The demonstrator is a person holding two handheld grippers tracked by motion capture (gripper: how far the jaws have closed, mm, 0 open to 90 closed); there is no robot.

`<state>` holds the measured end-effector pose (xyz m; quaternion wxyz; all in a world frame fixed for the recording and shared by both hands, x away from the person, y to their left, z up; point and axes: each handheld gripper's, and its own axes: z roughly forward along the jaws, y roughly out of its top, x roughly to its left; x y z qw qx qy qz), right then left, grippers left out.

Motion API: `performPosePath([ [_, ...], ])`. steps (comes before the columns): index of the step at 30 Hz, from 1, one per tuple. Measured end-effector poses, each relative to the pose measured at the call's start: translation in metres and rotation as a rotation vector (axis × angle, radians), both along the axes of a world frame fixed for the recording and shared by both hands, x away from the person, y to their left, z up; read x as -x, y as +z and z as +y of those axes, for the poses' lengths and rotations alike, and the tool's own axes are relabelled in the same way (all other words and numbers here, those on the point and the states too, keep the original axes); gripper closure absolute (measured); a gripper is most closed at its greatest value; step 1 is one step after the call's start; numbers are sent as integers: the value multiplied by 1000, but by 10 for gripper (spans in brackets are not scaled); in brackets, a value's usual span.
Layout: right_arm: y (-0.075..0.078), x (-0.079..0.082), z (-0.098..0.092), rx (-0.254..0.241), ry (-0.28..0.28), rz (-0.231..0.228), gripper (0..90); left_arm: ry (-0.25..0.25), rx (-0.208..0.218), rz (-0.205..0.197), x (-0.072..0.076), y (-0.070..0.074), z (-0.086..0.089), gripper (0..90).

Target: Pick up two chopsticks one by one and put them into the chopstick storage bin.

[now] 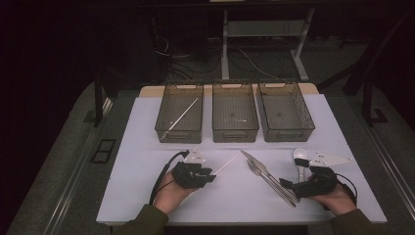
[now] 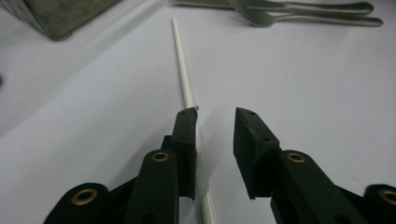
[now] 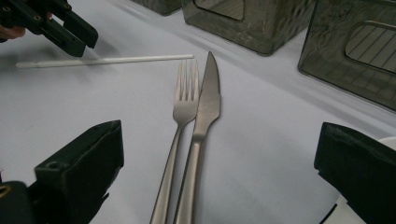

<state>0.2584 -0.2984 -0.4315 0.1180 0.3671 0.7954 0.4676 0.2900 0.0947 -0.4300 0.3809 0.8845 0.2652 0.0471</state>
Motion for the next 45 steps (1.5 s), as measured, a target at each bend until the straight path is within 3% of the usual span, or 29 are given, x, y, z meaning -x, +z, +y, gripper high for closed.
performPosePath([
  [12,0,0,0,-1,-3,-3,15,14,-67,38,0,-10,0,775],
  [24,0,0,0,-2,-5,-4,15,17,-94,29,2,-11,-2,823],
  [30,1,1,-1,-5,-6,-5,15,0,-119,6,2,-9,-4,844],
  [35,1,0,-1,-6,-5,-5,15,-9,-109,17,-1,-10,-1,844],
  [38,1,1,-1,-5,-7,-3,15,-15,-111,-5,1,-10,-1,836],
  [45,1,1,0,-4,-3,-5,15,-27,-91,15,-1,-11,1,845],
])
